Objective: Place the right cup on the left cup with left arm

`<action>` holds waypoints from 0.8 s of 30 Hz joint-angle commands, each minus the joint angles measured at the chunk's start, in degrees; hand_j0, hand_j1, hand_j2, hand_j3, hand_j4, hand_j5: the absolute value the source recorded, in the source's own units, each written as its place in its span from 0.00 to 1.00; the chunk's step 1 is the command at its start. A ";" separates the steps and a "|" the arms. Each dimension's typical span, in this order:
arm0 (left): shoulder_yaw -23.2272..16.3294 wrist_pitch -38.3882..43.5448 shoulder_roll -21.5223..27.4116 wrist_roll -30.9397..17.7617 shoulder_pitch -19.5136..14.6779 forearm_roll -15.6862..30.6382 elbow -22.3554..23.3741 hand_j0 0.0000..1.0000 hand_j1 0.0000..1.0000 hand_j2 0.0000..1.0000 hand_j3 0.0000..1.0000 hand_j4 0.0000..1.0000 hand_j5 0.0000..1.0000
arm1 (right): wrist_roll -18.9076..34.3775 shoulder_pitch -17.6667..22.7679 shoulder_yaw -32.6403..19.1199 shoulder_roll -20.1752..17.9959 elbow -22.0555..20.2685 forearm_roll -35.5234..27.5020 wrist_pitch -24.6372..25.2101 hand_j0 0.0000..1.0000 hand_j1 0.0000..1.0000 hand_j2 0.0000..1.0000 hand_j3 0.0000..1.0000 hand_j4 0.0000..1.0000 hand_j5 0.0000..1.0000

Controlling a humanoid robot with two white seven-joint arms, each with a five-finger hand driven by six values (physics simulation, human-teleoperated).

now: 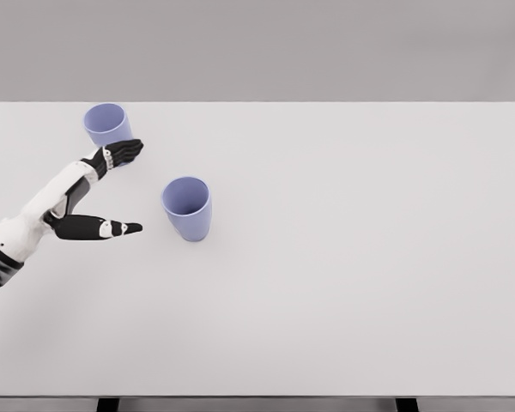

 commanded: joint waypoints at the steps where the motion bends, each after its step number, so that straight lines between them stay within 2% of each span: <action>1: -0.24 4.88 -1.96 -0.01 0.00 1.76 -0.02 0.96 0.96 0.96 0.96 0.96 0.96 | 0.09 0.00 0.00 0.00 0.00 0.00 0.00 1.00 1.00 1.00 1.00 1.00 1.00; 4: -0.33 8.93 -3.80 -0.01 0.17 1.76 -0.02 0.96 0.96 0.96 0.96 0.96 0.96 | 0.01 0.00 0.00 0.00 0.00 0.00 0.00 1.00 1.00 1.00 1.00 1.00 1.00; 13: 0.46 9.72 -9.78 0.52 -0.26 0.53 1.20 0.98 0.98 0.98 0.98 0.98 0.98 | 0.09 0.00 0.00 0.00 0.00 0.00 0.00 1.00 1.00 1.00 1.00 1.00 1.00; 17: 0.46 9.37 -13.12 0.61 -0.26 -4.22 4.54 0.98 0.98 0.98 0.98 0.98 0.98 | 0.09 0.00 0.00 0.00 0.00 0.00 0.00 1.00 1.00 1.00 1.00 1.00 1.00; 24: -0.16 9.10 -15.50 0.61 -1.32 -6.07 8.50 0.98 0.98 0.98 0.98 0.98 0.98 | 0.01 0.00 0.00 0.00 0.00 0.00 0.00 1.00 1.00 1.00 1.00 1.00 1.00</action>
